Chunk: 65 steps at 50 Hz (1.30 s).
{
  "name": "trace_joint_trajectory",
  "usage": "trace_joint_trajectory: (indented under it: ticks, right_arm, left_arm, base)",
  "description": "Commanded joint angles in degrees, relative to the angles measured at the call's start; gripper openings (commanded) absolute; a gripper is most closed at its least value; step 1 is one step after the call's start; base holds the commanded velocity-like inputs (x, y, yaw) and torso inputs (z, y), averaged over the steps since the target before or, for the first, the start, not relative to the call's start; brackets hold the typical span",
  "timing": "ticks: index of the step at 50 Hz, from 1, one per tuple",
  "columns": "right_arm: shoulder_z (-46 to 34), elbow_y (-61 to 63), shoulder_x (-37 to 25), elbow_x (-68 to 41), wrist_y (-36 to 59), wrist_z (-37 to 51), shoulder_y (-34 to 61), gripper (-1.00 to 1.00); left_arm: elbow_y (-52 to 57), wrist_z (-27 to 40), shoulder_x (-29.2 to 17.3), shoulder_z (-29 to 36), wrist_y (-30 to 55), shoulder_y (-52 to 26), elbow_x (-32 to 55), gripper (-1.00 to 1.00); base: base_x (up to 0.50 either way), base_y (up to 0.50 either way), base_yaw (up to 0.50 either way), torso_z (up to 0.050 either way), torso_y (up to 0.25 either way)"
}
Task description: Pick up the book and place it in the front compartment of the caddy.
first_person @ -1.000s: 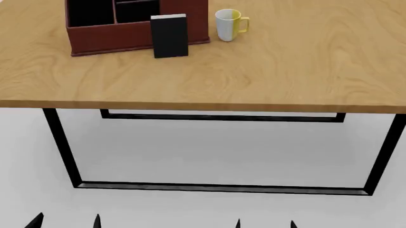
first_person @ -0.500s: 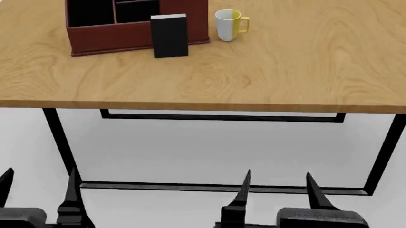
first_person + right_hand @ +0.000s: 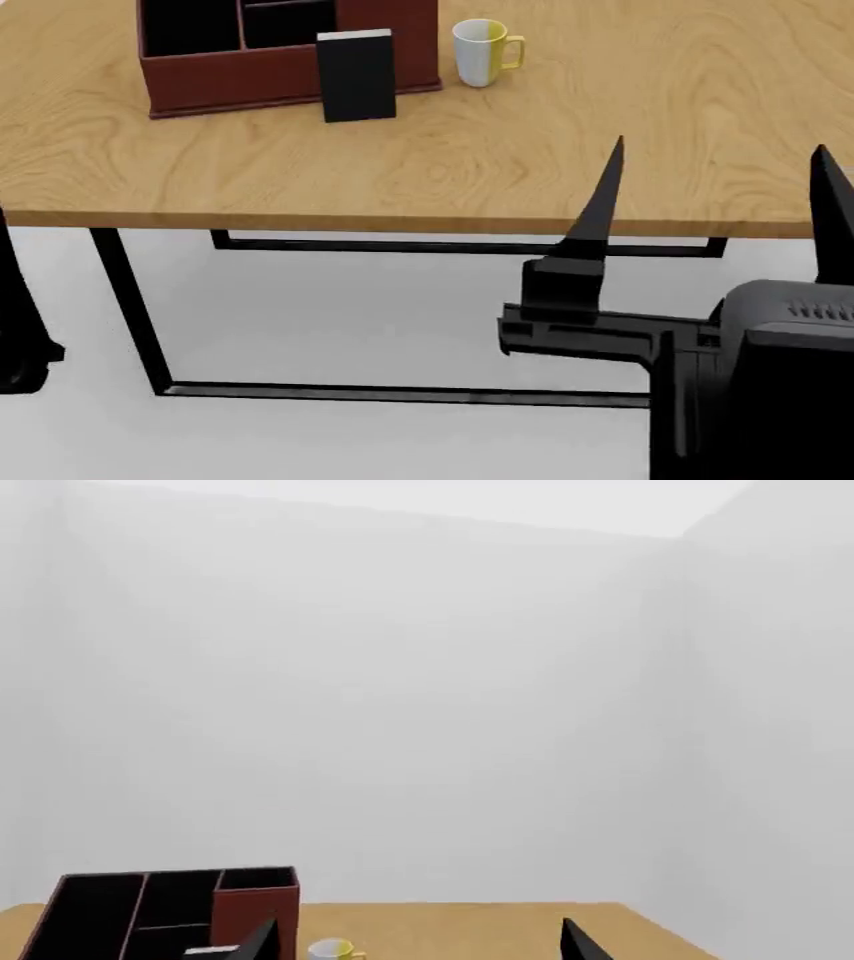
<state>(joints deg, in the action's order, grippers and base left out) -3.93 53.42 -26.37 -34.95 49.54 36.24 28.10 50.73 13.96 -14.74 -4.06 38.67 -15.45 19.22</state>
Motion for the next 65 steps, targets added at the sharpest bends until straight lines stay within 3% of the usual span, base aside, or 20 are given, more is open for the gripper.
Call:
trace_joint_trajectory:
  ticks: [1, 3, 8, 14, 24, 65]
  right_arm:
    - [-16.5, 6.55, -26.5, -33.18, -9.34, 35.77, 15.45, 1.0]
    - [-23.42, 6.56, -30.18, -33.32, -14.4, 38.91, 19.28, 1.0]
    - [-41.42, 6.56, -36.36, -32.98, -24.11, 45.22, 30.73, 1.0]
    - [-50.01, 6.51, -37.84, -32.39, -28.18, 47.29, 36.51, 1.0]
    - [-51.64, 5.89, -37.02, -32.32, -28.48, 47.32, 37.63, 1.0]
    - [-52.62, 2.93, -32.65, -32.28, -26.79, 46.47, 39.43, 1.0]
  left_arm:
    - [9.22, 20.33, -16.45, 4.36, -0.16, -3.0, 17.71, 1.0]
    - [9.2, 24.2, -19.95, 6.31, -3.11, -2.71, 19.71, 1.0]
    - [9.1, 27.74, -23.23, 8.86, -6.56, -2.1, 20.79, 1.0]
    - [9.19, 33.9, -29.41, 12.94, -11.92, -2.75, 23.4, 1.0]
    - [8.84, 37.45, -33.51, 16.72, -16.01, -3.89, 24.46, 1.0]
    - [7.52, 38.32, -35.02, 19.85, -18.58, -5.78, 24.14, 1.0]
  base:
    - [0.0, 0.0, 0.0, 0.0, 0.0]
    - [0.0, 0.0, 0.0, 0.0, 0.0]
    - [0.0, 0.0, 0.0, 0.0, 0.0]
    - [0.0, 0.0, 0.0, 0.0, 0.0]
    - [0.17, 0.0, 0.0, 0.0, 0.0]
    - [0.32, 0.09, 0.0, 0.0, 0.001]
